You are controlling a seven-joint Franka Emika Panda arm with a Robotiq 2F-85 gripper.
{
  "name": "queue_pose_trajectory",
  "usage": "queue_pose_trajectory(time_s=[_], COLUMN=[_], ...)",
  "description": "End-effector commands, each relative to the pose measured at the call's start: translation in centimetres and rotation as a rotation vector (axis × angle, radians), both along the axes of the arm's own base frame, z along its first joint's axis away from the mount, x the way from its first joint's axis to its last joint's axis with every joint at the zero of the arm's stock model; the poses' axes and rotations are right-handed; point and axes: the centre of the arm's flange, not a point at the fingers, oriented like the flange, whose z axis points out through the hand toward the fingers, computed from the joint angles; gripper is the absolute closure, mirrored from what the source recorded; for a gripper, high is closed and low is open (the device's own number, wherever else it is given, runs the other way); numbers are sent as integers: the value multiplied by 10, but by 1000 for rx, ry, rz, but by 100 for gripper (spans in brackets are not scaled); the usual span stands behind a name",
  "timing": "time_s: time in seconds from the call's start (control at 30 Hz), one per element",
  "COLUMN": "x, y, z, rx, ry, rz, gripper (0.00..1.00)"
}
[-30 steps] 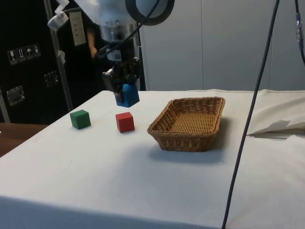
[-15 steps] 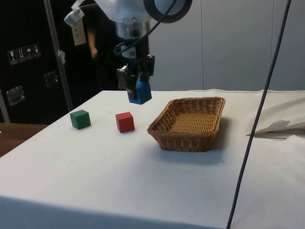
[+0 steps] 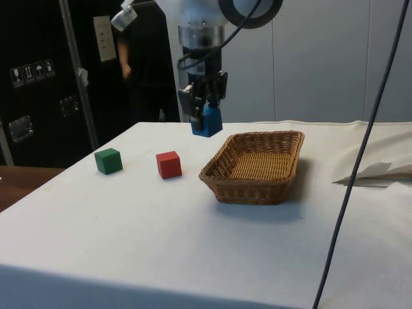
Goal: Pick up the blue cube and place it into the basket.
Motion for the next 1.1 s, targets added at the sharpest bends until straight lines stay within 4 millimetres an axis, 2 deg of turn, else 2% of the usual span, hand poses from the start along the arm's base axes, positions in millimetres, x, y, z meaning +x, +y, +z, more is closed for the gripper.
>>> queue_pose_trajectory(time_s=[0.0,0.2,0.27,0.53,0.57,0.8,0.83,1.07], x=[-4,-22,-21,-44,-41,-60,-59,-76], y=[-1,-13,-15,-28,-28,-34,-34,-38], z=[0,-3,-3,-12,-11,-33,-31,-57], rx=[15,17,3,22,8,30,22,44], ry=[-8,-6,3,2,12,1,14,1], rz=[6,19,15,40,35,66,62,92], gripper=[97,97,97,97,97,97,97,97])
